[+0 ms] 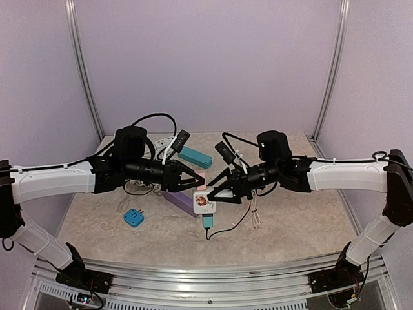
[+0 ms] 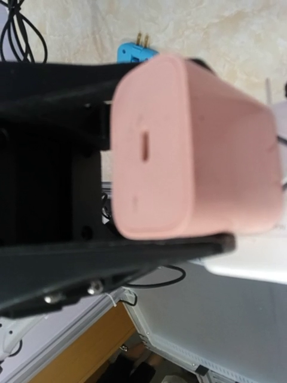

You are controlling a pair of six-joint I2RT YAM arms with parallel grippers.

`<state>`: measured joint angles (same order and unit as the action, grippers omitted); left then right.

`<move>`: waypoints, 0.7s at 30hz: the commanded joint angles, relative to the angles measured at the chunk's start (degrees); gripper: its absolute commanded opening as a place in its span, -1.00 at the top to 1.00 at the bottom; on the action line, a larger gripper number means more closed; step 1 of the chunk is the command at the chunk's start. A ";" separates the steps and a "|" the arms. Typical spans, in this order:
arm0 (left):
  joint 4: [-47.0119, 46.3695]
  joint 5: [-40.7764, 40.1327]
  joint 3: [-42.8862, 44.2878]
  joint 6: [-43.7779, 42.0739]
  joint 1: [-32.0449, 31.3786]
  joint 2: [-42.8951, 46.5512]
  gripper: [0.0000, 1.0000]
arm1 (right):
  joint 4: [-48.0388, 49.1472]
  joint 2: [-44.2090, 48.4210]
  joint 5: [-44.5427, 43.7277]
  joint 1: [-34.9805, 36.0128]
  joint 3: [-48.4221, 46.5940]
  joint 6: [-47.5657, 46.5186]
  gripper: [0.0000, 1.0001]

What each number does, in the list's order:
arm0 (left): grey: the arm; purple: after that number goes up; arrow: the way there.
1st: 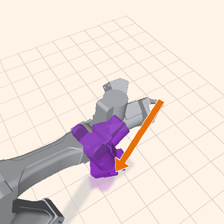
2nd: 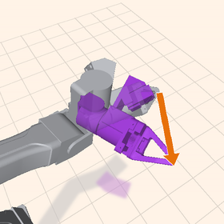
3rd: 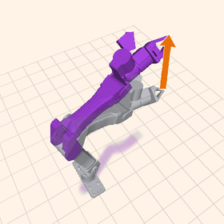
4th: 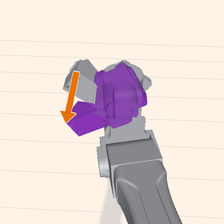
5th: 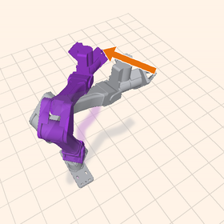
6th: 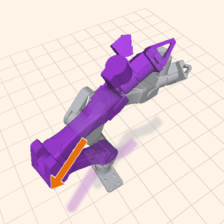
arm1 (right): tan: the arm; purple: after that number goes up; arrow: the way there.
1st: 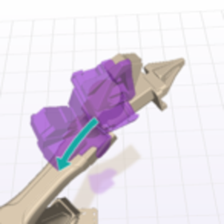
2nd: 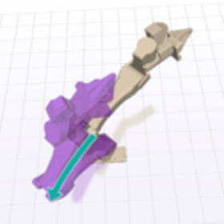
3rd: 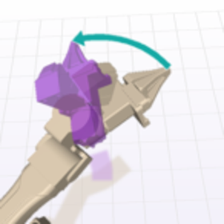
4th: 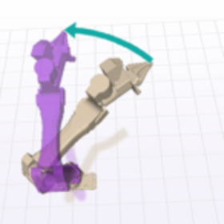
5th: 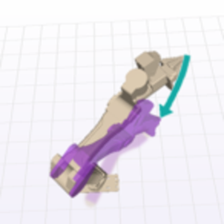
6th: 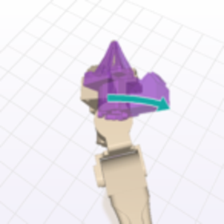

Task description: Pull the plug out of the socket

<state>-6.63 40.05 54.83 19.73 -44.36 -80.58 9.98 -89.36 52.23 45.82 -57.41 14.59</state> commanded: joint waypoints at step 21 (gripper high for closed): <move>1.45 7.69 0.20 6.49 6.21 -2.88 0.73 | -12.99 1.59 -6.91 2.48 -4.83 -7.80 1.00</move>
<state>-7.35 49.71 54.85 22.09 -40.77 -83.11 -0.27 -89.36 47.53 48.23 -61.65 9.43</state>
